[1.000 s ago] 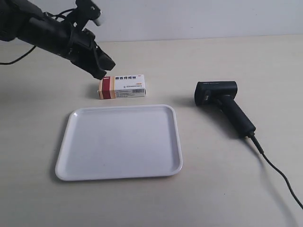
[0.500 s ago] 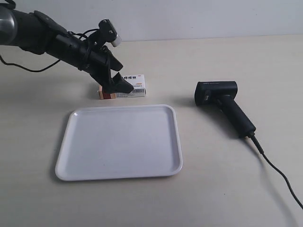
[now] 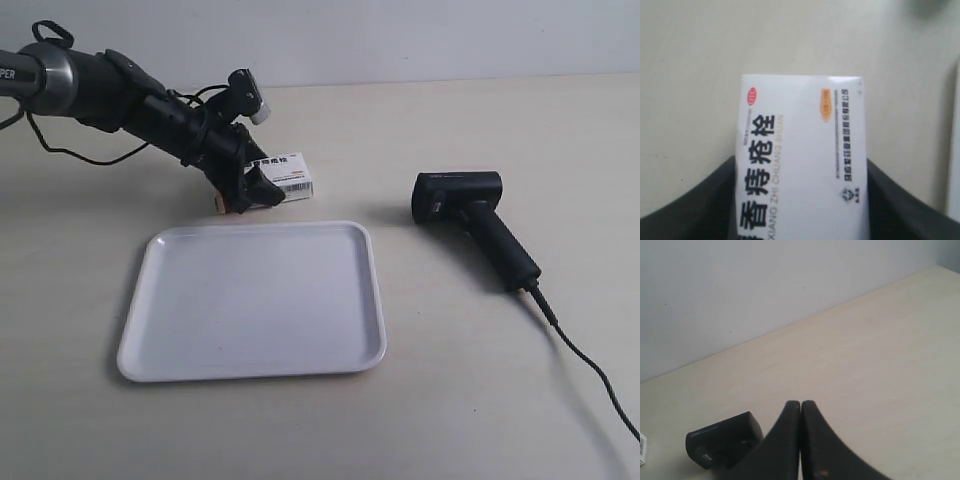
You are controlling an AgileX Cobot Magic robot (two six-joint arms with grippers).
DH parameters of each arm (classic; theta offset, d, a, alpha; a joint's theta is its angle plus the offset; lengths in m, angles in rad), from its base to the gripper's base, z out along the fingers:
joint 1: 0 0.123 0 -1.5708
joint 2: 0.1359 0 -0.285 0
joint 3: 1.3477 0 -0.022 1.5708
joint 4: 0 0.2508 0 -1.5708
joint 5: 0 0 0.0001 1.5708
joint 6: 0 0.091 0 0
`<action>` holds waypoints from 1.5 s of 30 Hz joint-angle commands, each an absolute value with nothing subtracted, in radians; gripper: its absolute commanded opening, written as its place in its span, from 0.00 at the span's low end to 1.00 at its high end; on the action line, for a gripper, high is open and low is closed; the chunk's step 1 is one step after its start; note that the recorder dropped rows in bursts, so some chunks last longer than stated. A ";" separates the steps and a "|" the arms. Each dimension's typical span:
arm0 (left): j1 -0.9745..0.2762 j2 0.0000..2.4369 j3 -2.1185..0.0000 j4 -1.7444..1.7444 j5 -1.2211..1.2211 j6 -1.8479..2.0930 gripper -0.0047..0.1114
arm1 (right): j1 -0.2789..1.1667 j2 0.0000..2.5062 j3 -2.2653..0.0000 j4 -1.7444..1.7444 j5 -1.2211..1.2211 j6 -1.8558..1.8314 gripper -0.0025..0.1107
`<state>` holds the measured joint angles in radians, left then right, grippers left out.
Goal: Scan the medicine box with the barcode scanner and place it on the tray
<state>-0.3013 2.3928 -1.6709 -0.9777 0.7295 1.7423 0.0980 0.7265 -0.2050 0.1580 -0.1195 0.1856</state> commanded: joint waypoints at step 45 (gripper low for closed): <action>-0.299 1.756 -0.923 -1.185 0.821 2.097 0.06 | 0.365 1.947 -0.939 -0.071 0.110 -0.074 0.31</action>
